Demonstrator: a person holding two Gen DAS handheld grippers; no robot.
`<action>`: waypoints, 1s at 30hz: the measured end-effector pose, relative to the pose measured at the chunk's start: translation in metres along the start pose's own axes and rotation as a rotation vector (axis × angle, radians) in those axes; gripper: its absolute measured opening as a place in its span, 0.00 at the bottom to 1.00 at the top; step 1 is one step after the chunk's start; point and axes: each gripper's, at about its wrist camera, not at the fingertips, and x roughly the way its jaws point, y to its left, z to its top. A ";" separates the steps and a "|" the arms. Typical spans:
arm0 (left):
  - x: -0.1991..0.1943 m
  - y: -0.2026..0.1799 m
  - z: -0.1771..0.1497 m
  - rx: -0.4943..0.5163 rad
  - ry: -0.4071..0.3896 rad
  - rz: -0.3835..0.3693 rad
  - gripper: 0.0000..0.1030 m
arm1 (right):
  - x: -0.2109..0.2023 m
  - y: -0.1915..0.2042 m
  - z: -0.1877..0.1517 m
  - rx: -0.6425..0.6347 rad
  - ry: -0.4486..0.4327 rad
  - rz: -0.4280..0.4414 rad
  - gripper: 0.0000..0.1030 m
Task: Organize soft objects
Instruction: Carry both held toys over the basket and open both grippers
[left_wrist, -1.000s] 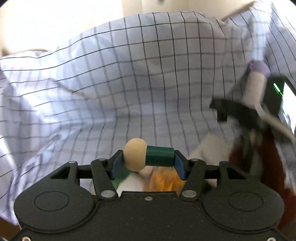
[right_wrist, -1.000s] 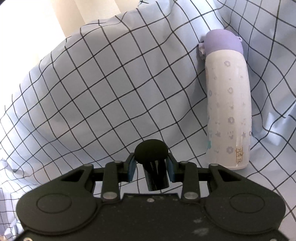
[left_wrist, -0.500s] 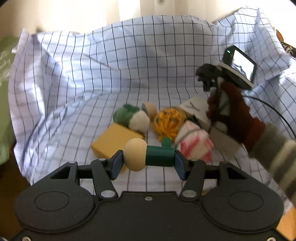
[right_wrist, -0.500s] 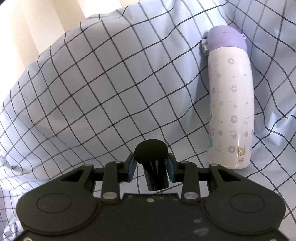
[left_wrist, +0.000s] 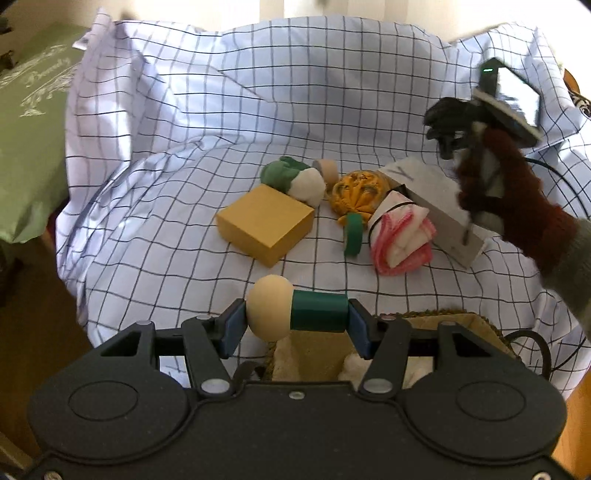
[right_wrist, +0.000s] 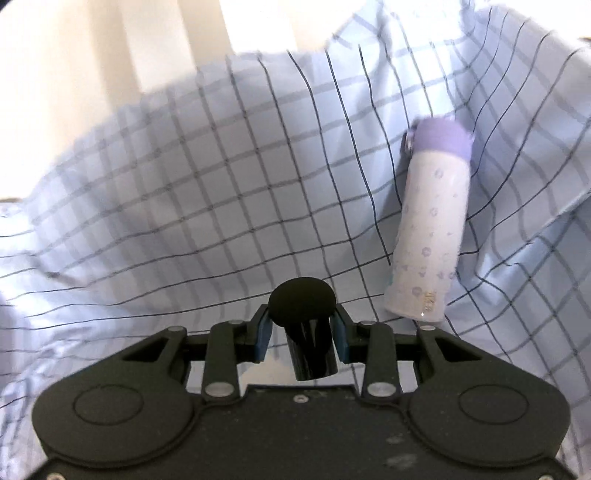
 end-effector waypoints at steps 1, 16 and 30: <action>-0.003 0.000 -0.001 -0.002 -0.005 0.001 0.53 | -0.017 -0.001 -0.001 -0.005 -0.015 0.023 0.33; -0.010 -0.013 -0.026 0.044 0.071 -0.040 0.53 | -0.231 -0.027 -0.054 -0.107 -0.105 0.224 0.34; -0.003 -0.019 -0.045 0.070 0.237 -0.150 0.54 | -0.273 -0.046 -0.144 -0.131 0.148 0.222 0.34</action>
